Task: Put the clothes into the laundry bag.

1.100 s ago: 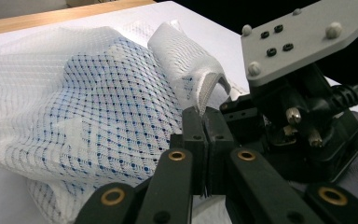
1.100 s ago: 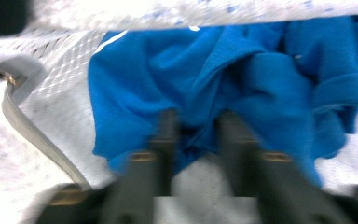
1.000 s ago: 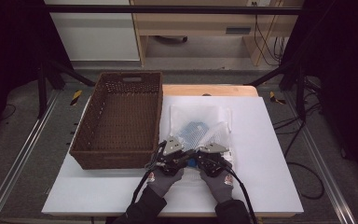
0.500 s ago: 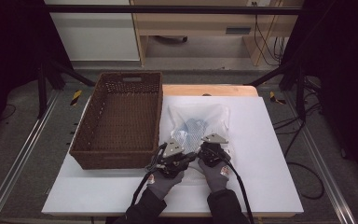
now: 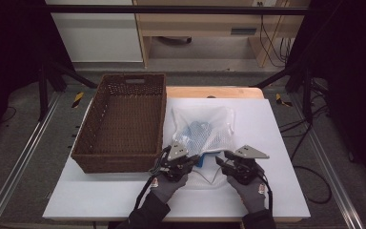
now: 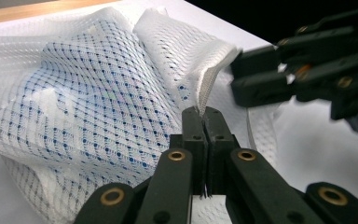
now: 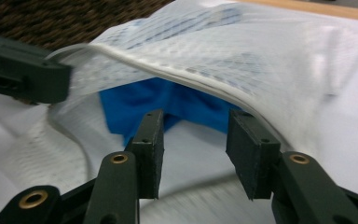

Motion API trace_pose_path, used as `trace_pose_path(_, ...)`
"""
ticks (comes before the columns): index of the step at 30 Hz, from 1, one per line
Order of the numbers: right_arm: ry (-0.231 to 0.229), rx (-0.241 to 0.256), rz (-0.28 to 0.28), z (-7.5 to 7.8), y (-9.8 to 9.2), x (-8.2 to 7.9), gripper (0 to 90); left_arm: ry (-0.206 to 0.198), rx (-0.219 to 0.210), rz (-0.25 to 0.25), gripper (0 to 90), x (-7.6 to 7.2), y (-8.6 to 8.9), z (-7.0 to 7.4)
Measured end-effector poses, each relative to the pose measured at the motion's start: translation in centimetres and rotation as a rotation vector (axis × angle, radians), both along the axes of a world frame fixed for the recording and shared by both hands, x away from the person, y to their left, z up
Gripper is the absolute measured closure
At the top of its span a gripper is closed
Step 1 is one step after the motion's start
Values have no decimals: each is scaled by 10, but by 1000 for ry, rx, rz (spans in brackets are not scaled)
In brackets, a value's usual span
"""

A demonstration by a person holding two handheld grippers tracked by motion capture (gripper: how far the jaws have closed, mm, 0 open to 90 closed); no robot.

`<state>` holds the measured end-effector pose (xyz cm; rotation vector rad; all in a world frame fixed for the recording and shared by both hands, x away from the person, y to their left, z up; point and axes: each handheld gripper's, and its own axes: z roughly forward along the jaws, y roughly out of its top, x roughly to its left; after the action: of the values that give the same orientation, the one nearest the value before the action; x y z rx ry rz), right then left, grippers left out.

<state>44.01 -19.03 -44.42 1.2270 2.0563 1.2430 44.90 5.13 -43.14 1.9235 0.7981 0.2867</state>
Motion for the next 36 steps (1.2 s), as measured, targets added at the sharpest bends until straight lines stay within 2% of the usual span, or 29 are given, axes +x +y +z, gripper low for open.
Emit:
trace_pose_path(3,-4,2,-25,0,-12,-1,552,3,5,1,890,1,-1,-2)
trace_pose_path(6,0,-9,-24,-1,-16,-2,540,3,11,4,888,2,-3,-4)
trace_pose_path(11,-5,-17,-49,2,-27,-2,531,-15,29,-4,741,-5,0,2)
trace_pose_path(13,1,-26,-67,1,-32,-1,531,-28,54,0,686,-10,6,6)
trace_pose_path(17,27,-55,-111,-6,-43,3,532,-22,98,29,653,-22,20,4)
trace_pose_path(21,84,-100,-132,-21,-49,9,531,5,191,73,683,-37,33,-19)
trace_pose_path(23,117,-125,-148,-29,-52,13,529,33,201,99,710,-40,40,-31)
trace_pose_path(24,115,-134,-155,-32,-54,15,528,40,204,111,717,-41,42,-35)
trace_pose_path(27,149,-130,-170,-40,-57,21,537,65,233,156,727,-39,45,-50)
trace_pose_path(29,141,-130,-175,-42,-56,20,617,63,236,166,734,-37,44,-52)
trace_pose_path(31,153,-135,-178,-40,-57,18,751,52,261,184,755,-38,41,-51)
trace_pose_path(32,149,-135,-175,-40,-57,16,818,42,275,196,797,-39,40,-52)
trace_pose_path(33,155,-134,-178,-40,-57,15,854,30,292,202,839,-39,39,-52)
trace_pose_path(36,161,-118,-145,-36,-59,5,887,58,286,195,900,-35,42,-50)
